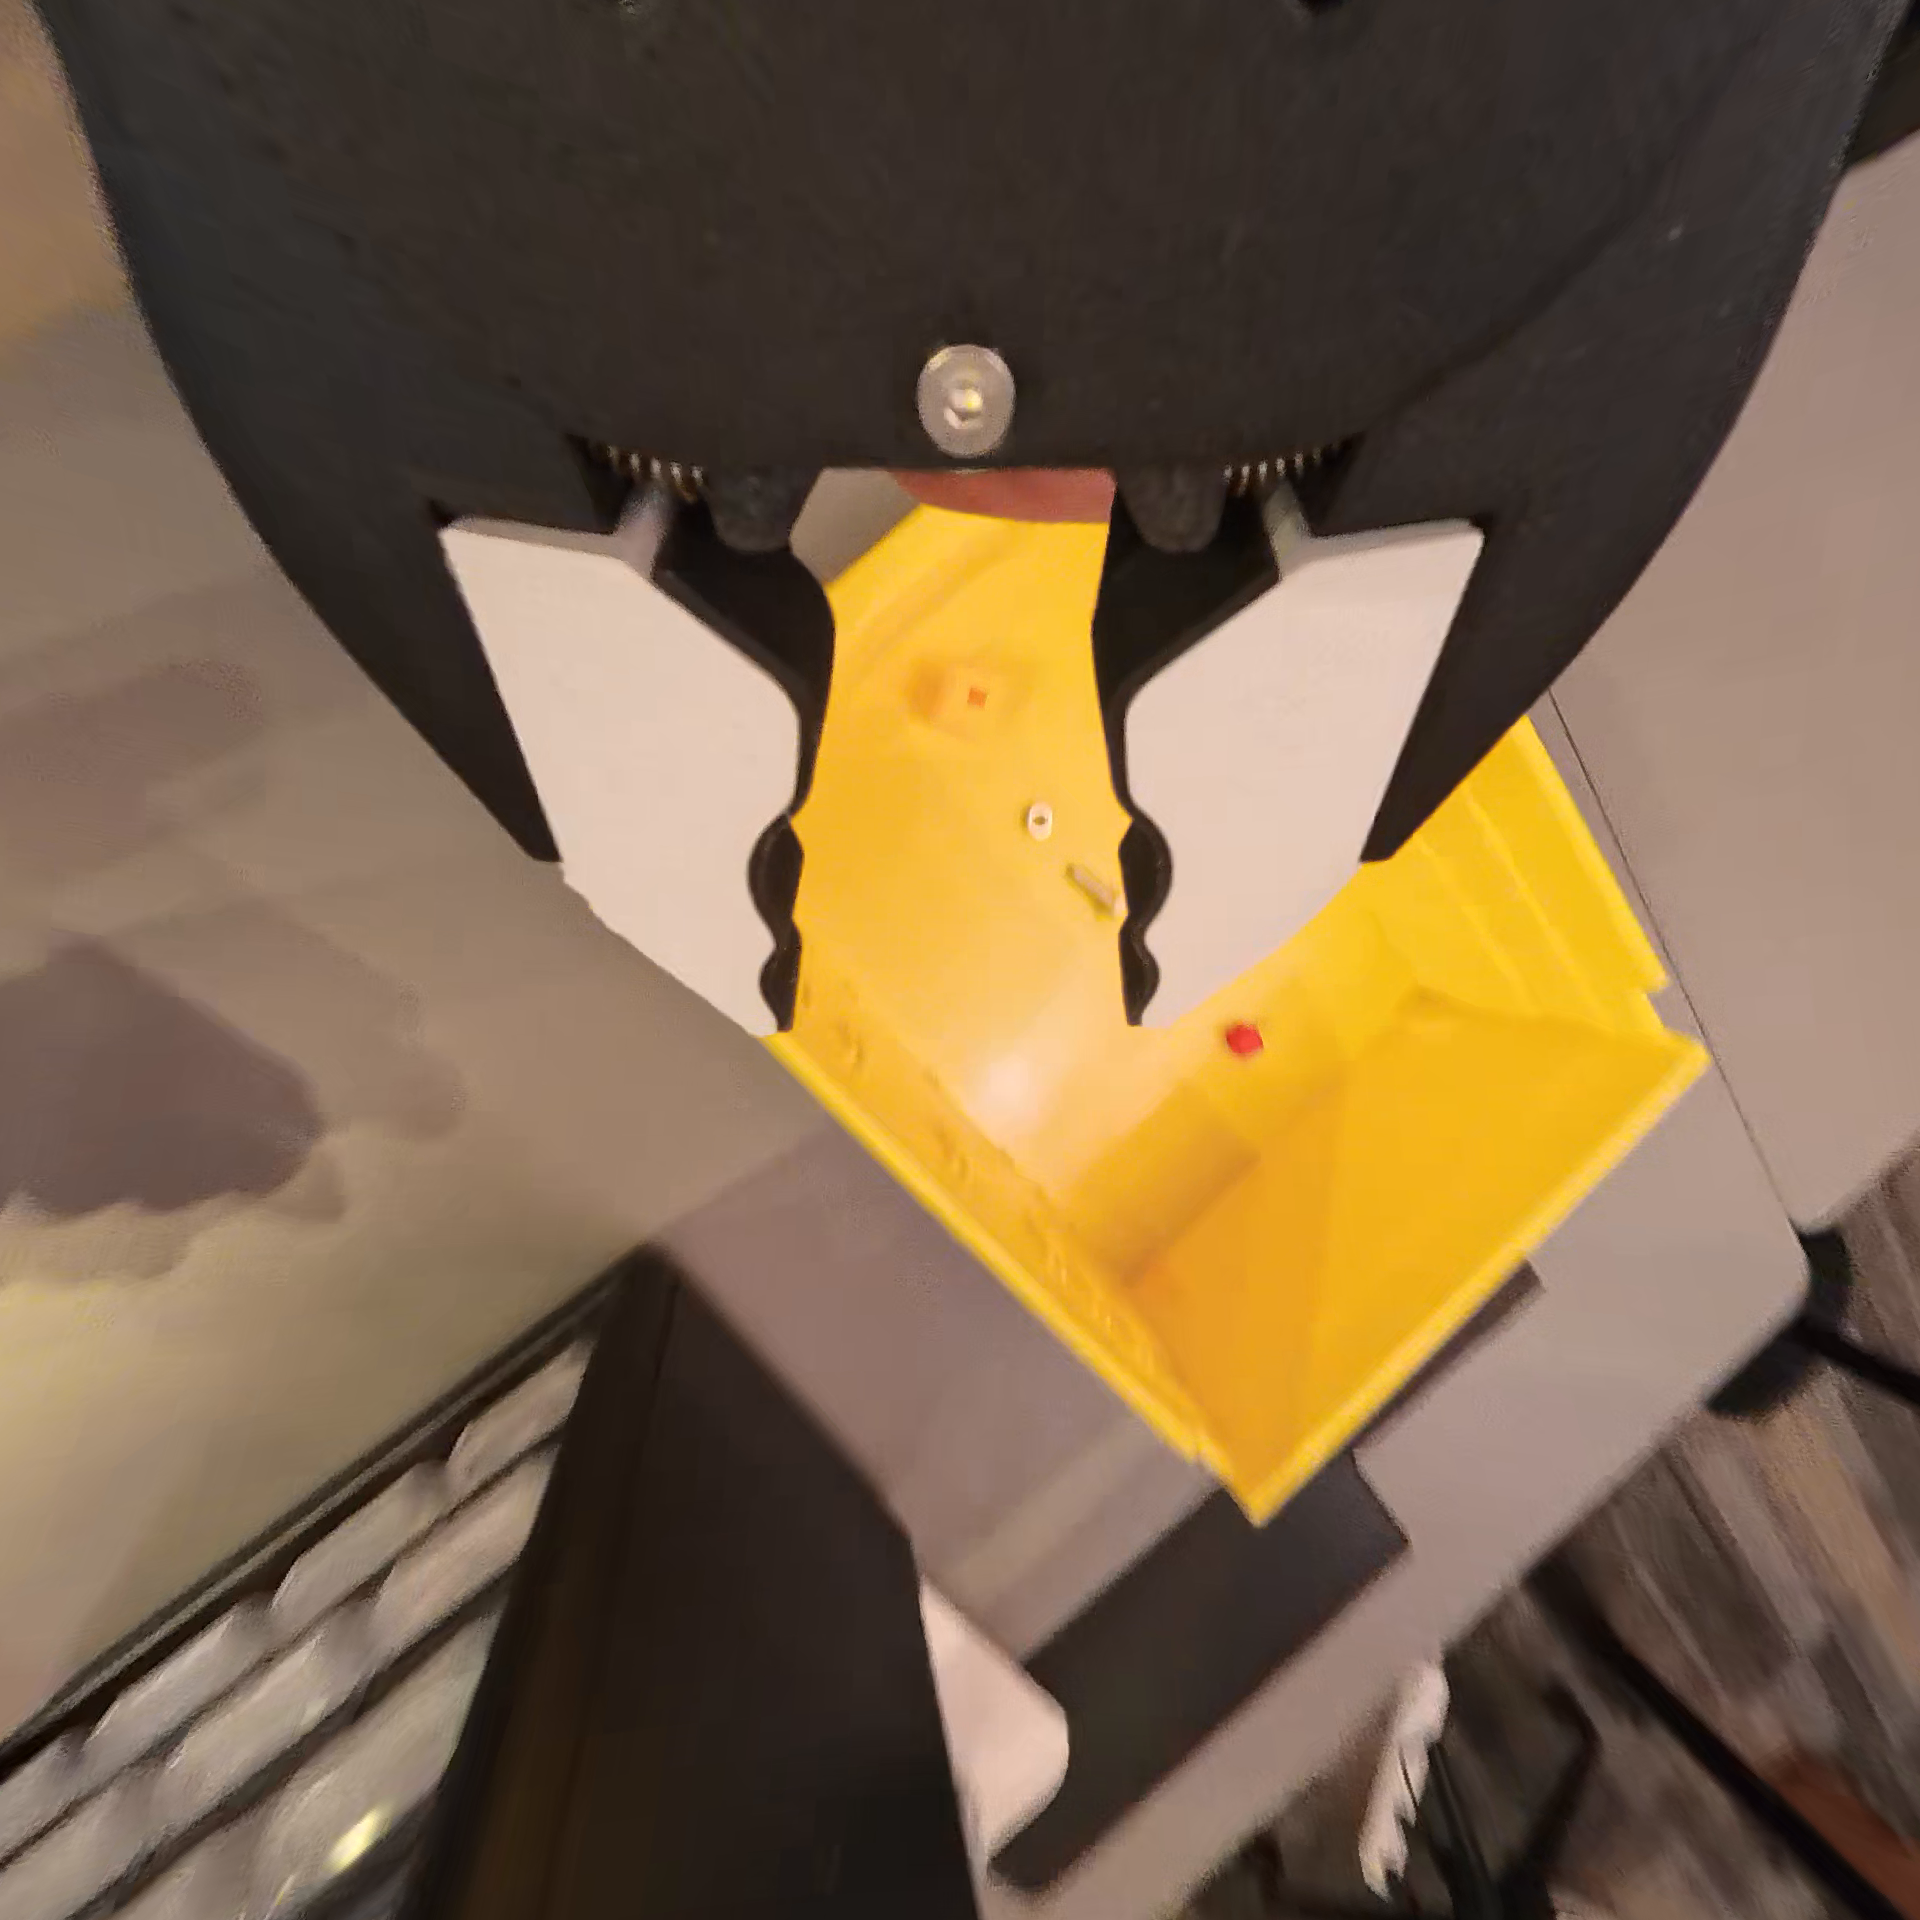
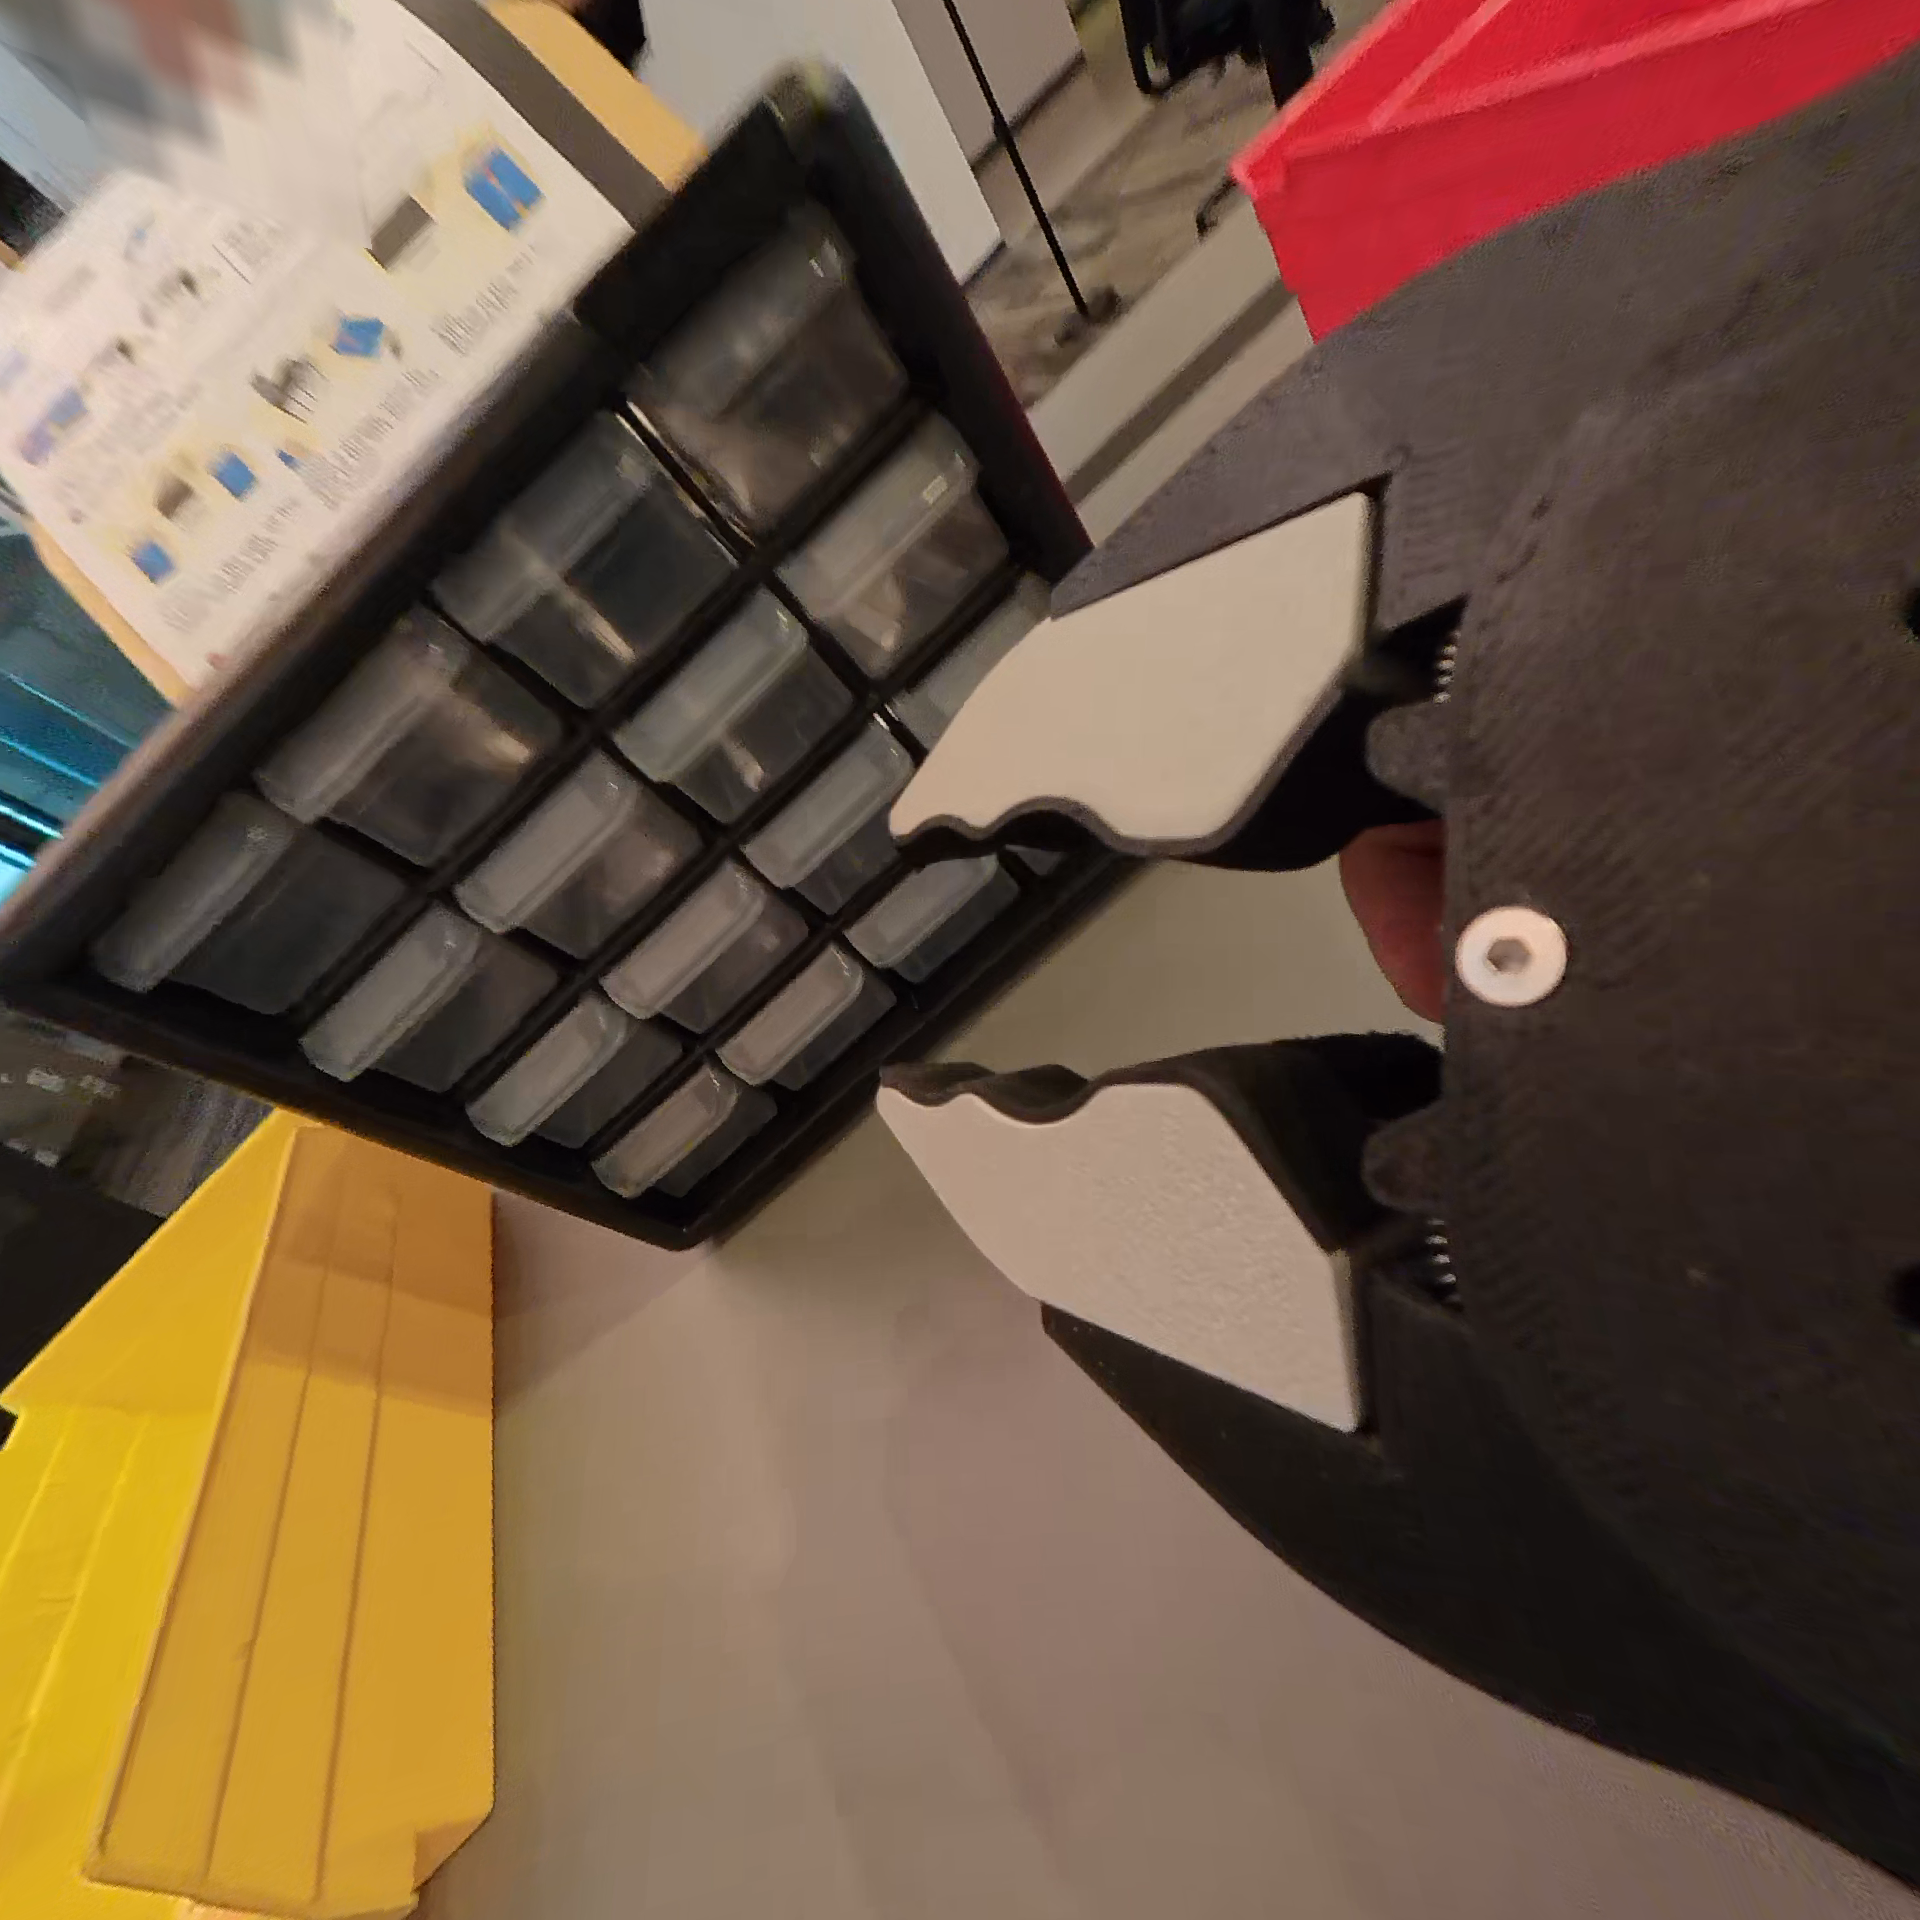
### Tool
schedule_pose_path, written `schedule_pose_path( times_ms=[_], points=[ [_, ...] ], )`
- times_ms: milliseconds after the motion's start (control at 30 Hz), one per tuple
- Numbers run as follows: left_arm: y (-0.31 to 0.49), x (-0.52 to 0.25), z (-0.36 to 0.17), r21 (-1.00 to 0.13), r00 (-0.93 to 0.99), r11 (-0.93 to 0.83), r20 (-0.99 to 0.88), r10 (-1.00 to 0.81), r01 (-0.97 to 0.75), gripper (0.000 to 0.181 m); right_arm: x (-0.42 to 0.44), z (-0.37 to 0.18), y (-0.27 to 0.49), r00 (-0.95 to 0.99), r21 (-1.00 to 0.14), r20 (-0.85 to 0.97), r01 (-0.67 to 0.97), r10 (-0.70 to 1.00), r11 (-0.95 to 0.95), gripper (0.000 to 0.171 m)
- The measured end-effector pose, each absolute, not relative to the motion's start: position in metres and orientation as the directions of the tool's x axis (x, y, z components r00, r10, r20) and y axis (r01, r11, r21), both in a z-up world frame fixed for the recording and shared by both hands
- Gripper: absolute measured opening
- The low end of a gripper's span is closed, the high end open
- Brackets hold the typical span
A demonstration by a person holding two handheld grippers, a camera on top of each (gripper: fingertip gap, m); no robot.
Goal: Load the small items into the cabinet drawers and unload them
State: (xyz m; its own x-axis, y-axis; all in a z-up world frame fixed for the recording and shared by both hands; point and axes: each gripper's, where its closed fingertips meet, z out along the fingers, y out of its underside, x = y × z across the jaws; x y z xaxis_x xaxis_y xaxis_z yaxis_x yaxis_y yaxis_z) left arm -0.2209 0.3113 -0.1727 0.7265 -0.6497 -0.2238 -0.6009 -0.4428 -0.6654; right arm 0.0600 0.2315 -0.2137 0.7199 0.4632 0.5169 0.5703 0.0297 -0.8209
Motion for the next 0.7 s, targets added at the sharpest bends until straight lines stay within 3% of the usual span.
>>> schedule_pose_path(
  times_ms=[233, 467, 700],
  points=[
    [0.32, -0.138, -0.105, -0.807, 0.633, -0.216, -0.233, -0.739, -0.55, 0.057, 0.051, -0.179, 0.246, 0.599, -0.676, 0.723, 0.718, 0.344, 0.169, 0.044],
    [0.34, -0.058, -0.082, -0.791, 0.511, -0.068, -0.324, -0.796, -0.608, 0.058, 0.061, -0.141, 0.284, 0.447, -0.473, 0.881, 0.852, 0.157, 0.227, 0.044],
    [0.359, -0.028, -0.103, -0.748, 0.464, -0.082, -0.317, -0.827, -0.658, 0.059, 0.044, -0.131, 0.303, 0.36, -0.38, 0.925, 0.88, 0.121, 0.286, 0.038]
  ],
)
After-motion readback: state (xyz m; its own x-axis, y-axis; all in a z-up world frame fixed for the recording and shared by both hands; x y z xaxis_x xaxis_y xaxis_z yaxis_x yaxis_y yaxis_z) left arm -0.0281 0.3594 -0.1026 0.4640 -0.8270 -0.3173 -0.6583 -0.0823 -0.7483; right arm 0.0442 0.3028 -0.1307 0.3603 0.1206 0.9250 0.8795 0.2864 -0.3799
